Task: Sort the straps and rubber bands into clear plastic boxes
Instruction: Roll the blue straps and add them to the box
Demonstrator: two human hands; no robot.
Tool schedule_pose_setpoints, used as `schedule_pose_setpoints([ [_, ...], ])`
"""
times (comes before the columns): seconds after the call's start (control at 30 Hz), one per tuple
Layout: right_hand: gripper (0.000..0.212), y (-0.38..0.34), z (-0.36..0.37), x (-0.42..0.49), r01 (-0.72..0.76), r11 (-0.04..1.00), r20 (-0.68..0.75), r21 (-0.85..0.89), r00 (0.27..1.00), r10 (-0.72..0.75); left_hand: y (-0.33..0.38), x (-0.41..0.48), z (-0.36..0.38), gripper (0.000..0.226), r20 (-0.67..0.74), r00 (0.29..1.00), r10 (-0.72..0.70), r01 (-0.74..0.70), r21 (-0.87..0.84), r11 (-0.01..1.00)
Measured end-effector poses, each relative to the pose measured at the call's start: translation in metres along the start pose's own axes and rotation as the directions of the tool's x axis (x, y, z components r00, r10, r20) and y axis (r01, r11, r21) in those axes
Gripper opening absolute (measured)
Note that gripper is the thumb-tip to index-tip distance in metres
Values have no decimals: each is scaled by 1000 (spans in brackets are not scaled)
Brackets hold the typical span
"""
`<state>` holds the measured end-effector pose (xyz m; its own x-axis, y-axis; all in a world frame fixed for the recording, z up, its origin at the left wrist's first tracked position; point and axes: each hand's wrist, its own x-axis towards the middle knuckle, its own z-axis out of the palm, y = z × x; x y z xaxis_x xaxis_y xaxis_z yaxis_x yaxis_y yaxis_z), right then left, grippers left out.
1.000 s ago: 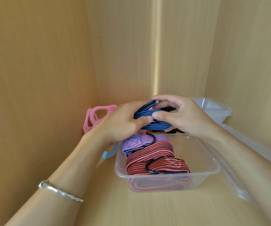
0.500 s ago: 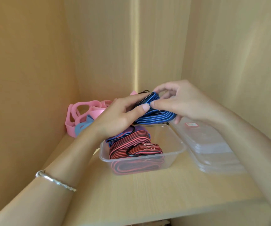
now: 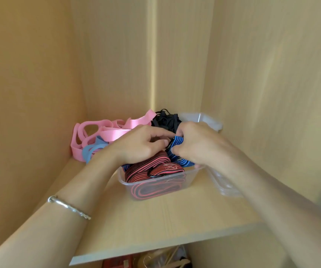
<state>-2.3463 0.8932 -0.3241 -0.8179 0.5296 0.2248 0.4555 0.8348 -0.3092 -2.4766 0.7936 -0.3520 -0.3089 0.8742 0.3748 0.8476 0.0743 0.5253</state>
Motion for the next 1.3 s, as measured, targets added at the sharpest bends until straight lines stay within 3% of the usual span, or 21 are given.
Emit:
schedule_pose_setpoints([
  [0.2, 24, -4, 13, -2, 77, 984, -39, -160, 996, -84, -6, 2, 0, 25, 13, 1000, -22, 21, 84, 996],
  [0.43, 18, 2, 11, -3, 146, 974, -18, -171, 988, -151, -4, 3, 1, 26, 43, 999, -32, 26, 135, 991],
  [0.53, 25, 10, -6, 3, 143, 988, 195, -60, 972, -128, -4, 4, 2, 34, 51, 998, -43, 33, 176, 984],
  [0.6, 44, 17, -18, 5, 126, 992, 398, -16, 911, -110, -2, 4, 2, 37, 53, 997, -53, 43, 185, 982],
  [0.7, 65, 25, -24, 8, 100, 994, 502, 49, 858, -111, -1, 4, 2, 38, 51, 996, -70, 59, 185, 981],
  [0.97, 52, 18, -14, 20, 199, 977, 305, -74, 937, -168, 0, 3, 1, 29, 24, 988, -152, 145, 186, 972],
  [1.13, 54, 20, -14, 27, 193, 981, 331, -29, 928, -173, -3, 3, -1, 32, 7, 983, -181, 177, 186, 966],
  [1.3, 42, 34, -11, 31, 169, 980, 322, 102, 927, -193, -8, 4, -7, 22, 6, 982, -187, 186, -104, 977],
])
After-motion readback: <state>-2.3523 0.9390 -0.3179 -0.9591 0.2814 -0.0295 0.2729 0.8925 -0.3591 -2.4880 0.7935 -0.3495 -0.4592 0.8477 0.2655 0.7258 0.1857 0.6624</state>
